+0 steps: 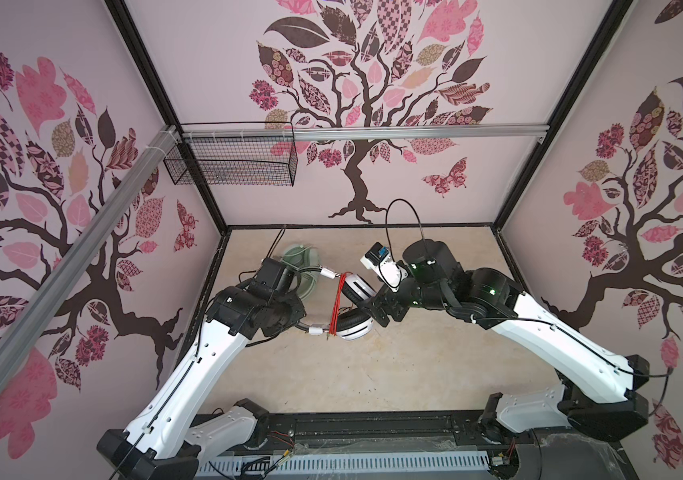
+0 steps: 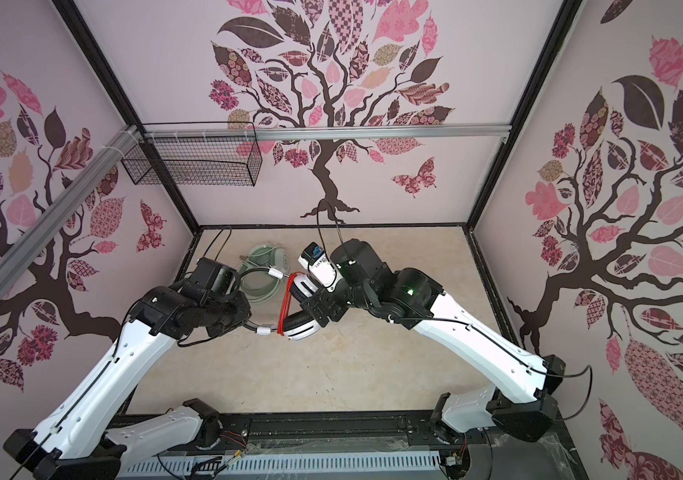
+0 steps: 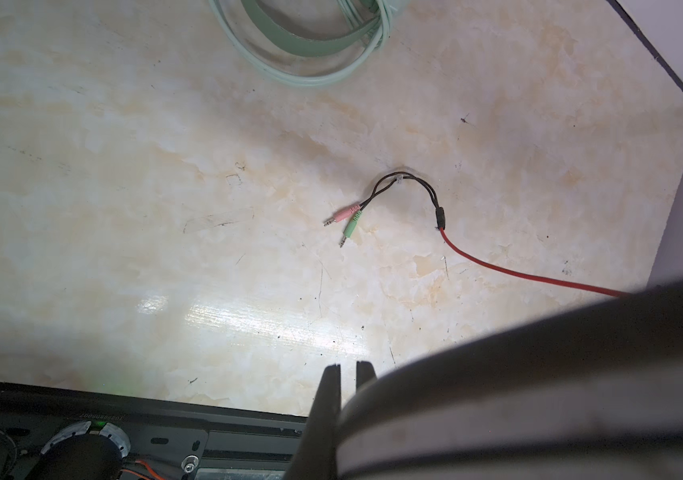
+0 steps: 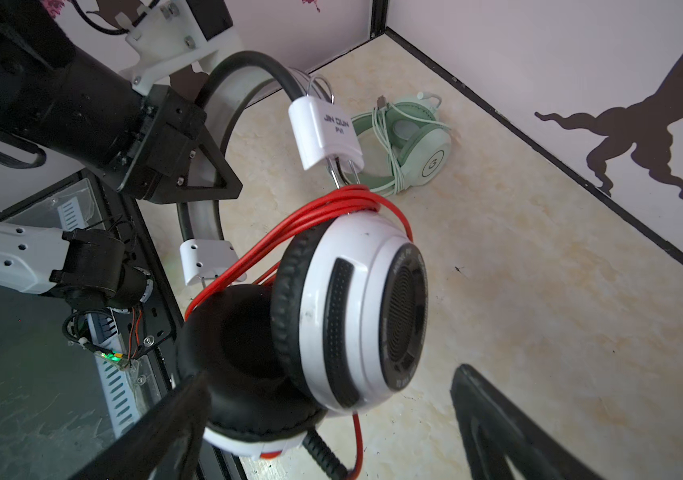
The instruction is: Wrap the headphones
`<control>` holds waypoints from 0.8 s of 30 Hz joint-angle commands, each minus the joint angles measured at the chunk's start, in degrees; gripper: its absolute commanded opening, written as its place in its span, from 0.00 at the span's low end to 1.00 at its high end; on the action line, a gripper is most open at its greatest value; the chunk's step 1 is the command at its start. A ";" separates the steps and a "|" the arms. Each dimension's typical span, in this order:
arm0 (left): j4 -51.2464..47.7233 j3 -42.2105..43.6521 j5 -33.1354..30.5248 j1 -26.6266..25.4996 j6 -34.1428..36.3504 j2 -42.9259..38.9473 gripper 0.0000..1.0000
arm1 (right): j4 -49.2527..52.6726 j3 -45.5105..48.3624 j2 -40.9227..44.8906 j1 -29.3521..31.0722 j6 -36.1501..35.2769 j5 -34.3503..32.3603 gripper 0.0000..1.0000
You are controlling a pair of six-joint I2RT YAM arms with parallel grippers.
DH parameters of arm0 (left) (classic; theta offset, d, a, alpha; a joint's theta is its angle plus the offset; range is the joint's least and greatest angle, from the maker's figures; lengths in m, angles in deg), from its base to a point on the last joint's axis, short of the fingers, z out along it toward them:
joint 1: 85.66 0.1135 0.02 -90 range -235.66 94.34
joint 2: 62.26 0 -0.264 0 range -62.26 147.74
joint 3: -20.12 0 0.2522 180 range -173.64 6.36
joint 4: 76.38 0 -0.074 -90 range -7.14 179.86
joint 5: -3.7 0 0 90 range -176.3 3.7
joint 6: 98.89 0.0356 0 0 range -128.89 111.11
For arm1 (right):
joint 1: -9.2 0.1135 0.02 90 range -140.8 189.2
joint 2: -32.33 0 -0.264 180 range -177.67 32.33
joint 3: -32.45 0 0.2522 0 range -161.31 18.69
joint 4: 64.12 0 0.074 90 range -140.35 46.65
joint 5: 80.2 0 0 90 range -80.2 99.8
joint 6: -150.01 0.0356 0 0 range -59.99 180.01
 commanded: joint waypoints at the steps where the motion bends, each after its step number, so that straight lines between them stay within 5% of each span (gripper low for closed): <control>1: 3.46 0.37 0.68 -0.44 0.12 -1.63 0.00 | 3.31 -2.37 -2.63 0.21 -1.35 -1.65 0.93; 14: 9.43 13.14 5.01 -0.55 -1.84 -0.12 0.00 | -0.16 12.46 2.46 0.28 4.02 -7.96 0.93; 21: 10.60 13.97 5.85 -0.57 -0.05 -1.01 0.00 | -9.67 25.60 11.20 0.08 8.18 3.52 0.94; 24: 10.70 14.00 6.06 -0.57 0.60 -0.95 0.00 | -11.15 26.49 11.71 0.04 9.13 2.80 0.94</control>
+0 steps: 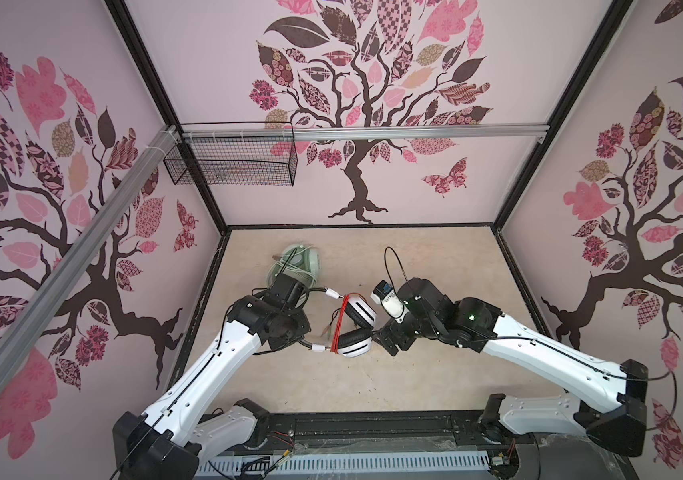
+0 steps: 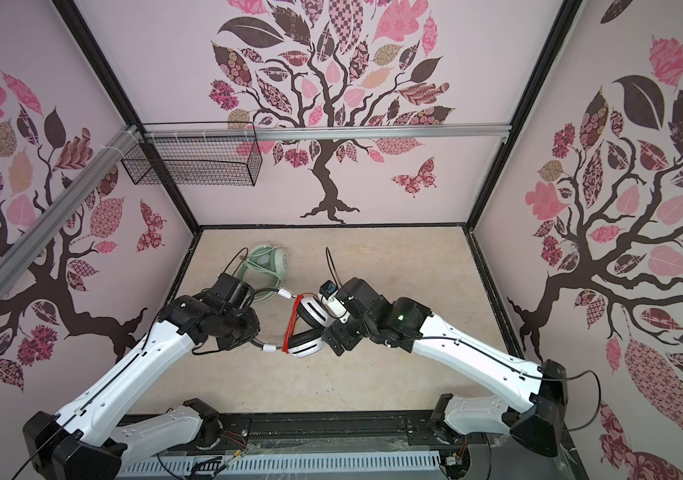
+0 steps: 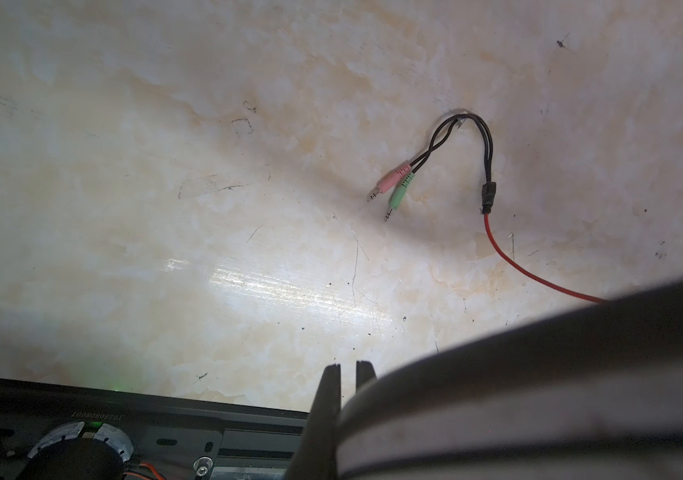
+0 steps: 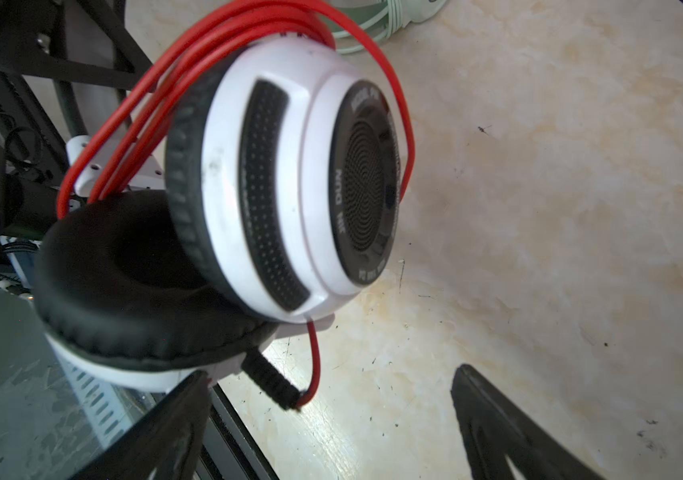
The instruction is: Wrap the headphones
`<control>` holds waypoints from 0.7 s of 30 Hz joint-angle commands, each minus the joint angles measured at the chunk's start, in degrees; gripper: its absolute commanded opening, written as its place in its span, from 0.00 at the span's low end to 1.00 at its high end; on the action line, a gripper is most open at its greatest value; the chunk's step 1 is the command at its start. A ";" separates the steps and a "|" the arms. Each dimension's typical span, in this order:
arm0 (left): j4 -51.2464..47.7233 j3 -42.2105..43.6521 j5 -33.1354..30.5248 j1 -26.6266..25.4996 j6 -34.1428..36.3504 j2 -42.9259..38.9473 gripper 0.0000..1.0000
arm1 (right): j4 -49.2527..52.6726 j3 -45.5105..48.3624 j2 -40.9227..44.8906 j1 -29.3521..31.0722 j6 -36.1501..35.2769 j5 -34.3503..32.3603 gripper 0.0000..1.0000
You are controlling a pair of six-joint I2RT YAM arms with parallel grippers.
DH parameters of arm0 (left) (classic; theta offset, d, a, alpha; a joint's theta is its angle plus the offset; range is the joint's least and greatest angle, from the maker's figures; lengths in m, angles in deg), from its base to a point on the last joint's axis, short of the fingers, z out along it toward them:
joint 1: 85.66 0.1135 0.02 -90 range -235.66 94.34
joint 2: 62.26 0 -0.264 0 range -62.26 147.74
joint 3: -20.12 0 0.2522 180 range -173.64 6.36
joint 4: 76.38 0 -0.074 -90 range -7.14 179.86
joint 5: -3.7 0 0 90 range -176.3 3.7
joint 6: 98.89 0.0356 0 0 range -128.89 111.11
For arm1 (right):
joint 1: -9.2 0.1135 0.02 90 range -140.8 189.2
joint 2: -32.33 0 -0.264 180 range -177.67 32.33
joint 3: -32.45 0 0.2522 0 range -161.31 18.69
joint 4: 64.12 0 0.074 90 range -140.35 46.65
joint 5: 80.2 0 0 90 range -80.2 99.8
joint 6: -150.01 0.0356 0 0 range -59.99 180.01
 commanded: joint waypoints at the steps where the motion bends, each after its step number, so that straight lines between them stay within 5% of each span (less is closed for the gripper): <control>1: 4.48 0.43 2.72 -0.22 0.34 -1.47 0.00 | -4.63 -1.54 1.67 0.10 2.12 1.75 0.94; 21: 3.64 -1.03 2.48 -0.96 0.12 -1.44 0.00 | 0.68 -14.80 -13.69 0.43 0.02 -1.57 0.81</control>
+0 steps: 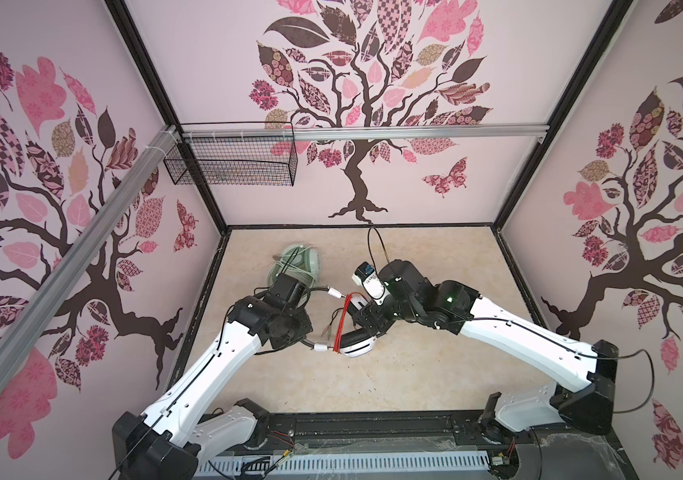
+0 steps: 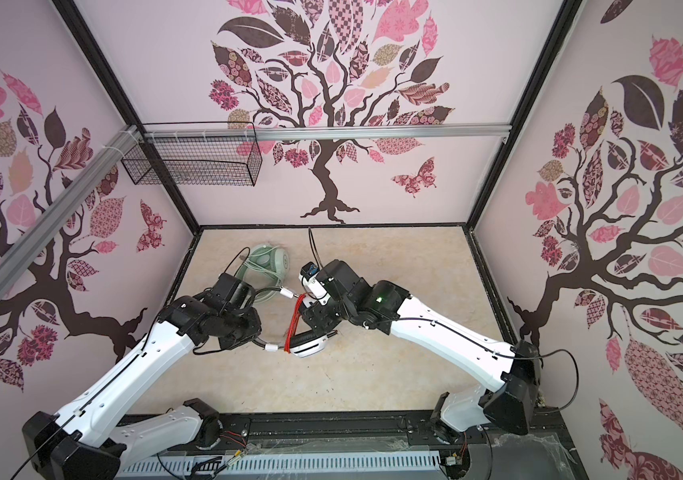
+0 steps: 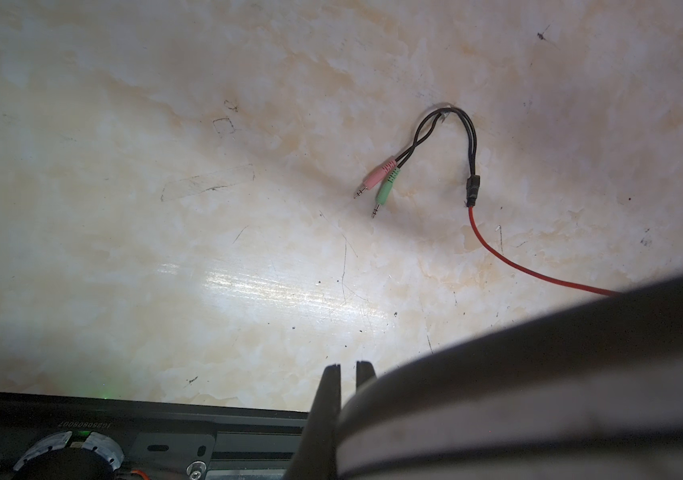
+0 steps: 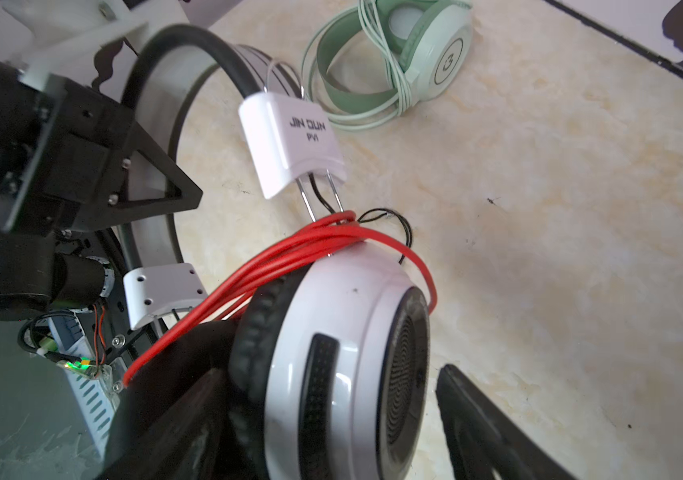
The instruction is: Wrap the headphones
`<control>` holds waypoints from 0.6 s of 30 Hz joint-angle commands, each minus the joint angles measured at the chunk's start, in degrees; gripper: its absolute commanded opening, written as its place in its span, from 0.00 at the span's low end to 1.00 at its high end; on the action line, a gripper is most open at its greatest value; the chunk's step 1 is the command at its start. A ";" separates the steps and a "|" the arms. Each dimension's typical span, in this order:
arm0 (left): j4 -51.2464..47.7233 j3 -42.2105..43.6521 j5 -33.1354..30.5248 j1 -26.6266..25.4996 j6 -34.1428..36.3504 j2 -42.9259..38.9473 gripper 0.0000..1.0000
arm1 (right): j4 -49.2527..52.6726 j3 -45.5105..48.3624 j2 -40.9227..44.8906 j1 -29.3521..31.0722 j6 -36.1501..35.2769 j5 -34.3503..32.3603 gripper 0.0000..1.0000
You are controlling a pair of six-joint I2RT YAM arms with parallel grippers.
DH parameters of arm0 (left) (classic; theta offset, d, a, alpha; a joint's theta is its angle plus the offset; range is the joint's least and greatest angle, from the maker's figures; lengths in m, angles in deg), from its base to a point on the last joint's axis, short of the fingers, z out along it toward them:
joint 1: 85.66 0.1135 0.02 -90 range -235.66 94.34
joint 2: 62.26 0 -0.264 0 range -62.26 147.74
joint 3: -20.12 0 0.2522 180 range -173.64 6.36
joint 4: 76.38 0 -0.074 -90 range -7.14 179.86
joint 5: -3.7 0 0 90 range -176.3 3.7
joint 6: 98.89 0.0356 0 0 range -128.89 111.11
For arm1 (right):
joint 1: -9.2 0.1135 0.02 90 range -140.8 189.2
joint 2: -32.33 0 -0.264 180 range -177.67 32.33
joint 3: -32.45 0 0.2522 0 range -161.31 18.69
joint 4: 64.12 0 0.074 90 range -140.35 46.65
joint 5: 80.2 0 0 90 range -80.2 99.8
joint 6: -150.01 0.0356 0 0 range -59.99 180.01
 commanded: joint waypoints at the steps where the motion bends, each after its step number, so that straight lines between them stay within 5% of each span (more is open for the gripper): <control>1: 2.97 -1.08 1.58 -0.20 -0.12 -1.28 0.00 | 2.45 -1.92 -1.66 0.50 -0.62 -1.32 0.80; 3: 3.08 -1.10 1.48 -0.22 -0.28 -1.15 0.00 | 2.77 -2.01 -1.95 0.87 -0.66 -2.59 0.78; 8: 2.44 -1.37 -0.47 -0.49 -0.55 -0.32 0.00 | 3.85 -4.01 -2.68 2.31 -0.59 -6.17 0.54; 18: -7.01 -7.06 -16.73 -6.84 -3.47 6.32 0.00 | 7.81 -9.57 -4.42 5.93 -0.75 -13.41 0.40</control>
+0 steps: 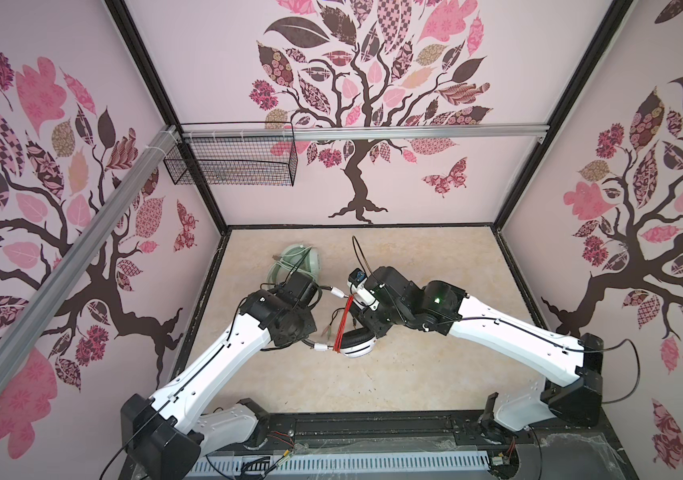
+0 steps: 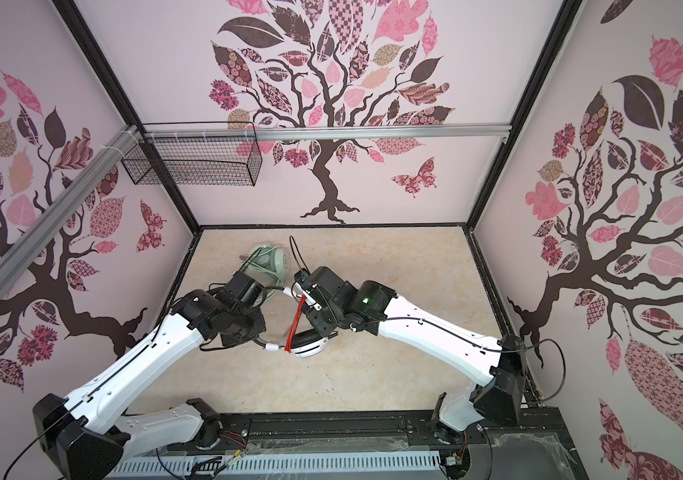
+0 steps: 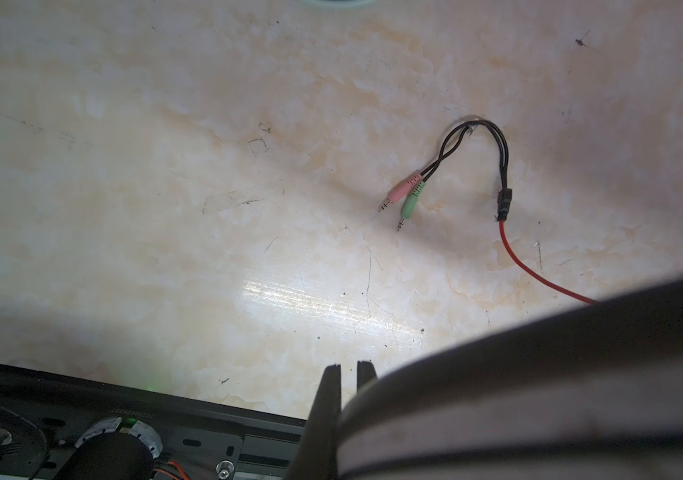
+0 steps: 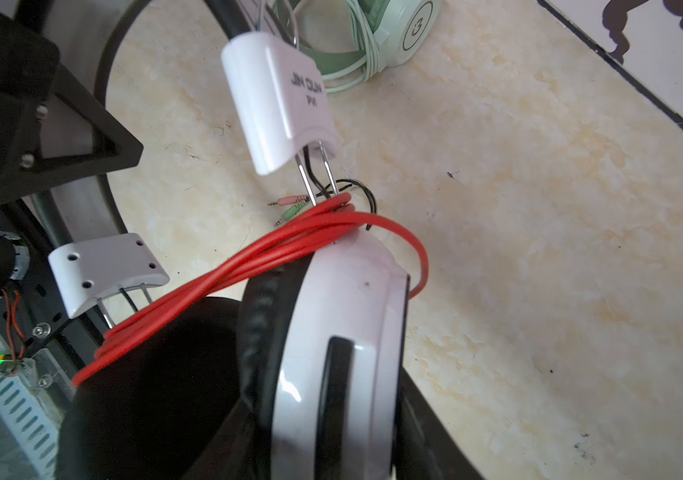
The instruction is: Wrap the headphones
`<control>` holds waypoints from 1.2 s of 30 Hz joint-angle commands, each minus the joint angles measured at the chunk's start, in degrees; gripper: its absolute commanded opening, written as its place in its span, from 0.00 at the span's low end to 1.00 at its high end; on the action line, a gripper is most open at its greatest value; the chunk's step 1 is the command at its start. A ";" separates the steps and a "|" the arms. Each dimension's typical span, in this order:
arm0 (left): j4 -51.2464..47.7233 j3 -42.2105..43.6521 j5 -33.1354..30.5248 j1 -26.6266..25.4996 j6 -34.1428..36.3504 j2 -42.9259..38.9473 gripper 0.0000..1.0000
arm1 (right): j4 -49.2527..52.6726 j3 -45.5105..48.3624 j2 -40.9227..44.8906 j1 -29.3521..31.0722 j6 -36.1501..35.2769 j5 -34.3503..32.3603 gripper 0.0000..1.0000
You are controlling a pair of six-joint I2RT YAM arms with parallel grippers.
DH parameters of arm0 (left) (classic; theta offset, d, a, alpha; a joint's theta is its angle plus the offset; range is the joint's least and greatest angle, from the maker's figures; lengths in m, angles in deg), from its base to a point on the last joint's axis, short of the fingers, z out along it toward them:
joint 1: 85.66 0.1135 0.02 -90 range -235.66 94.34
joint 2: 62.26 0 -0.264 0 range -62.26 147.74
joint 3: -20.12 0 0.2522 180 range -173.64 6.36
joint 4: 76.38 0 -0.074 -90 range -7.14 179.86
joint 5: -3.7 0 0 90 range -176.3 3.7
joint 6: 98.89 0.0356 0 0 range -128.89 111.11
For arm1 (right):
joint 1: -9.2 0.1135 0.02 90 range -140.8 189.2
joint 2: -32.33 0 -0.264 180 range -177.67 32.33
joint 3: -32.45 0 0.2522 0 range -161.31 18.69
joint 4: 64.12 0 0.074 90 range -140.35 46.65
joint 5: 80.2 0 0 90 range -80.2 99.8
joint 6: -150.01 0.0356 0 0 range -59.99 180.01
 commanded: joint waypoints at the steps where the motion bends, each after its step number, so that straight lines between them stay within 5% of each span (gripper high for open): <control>1: -3.25 -2.63 -7.31 -1.12 -0.97 1.44 0.00 | 0.15 -4.33 -0.63 1.64 -0.22 -2.99 0.40; 8: -7.67 -4.14 -12.45 -1.30 -5.45 3.92 0.00 | 0.84 -5.73 -0.37 2.45 2.08 -3.23 0.40; 14: -7.15 -4.93 -10.73 -1.47 -5.86 3.86 0.00 | -1.71 -4.40 0.47 2.48 4.08 0.02 0.43; 22: -2.89 -3.37 -7.77 -1.47 -3.29 0.41 0.00 | -3.59 -1.47 3.32 2.49 3.11 1.23 0.73; 27: -2.99 -3.05 -8.41 -1.40 -2.36 -0.35 0.00 | -0.64 -2.12 9.11 1.83 1.84 -1.59 0.80; 29: -3.29 -3.79 -7.69 -1.36 -1.78 -0.20 0.00 | -0.29 -1.17 12.82 -1.91 2.44 1.38 0.80; 36: -2.62 -8.20 -0.39 0.94 -0.46 -2.26 0.00 | -7.23 12.72 28.26 -29.82 6.30 23.67 0.80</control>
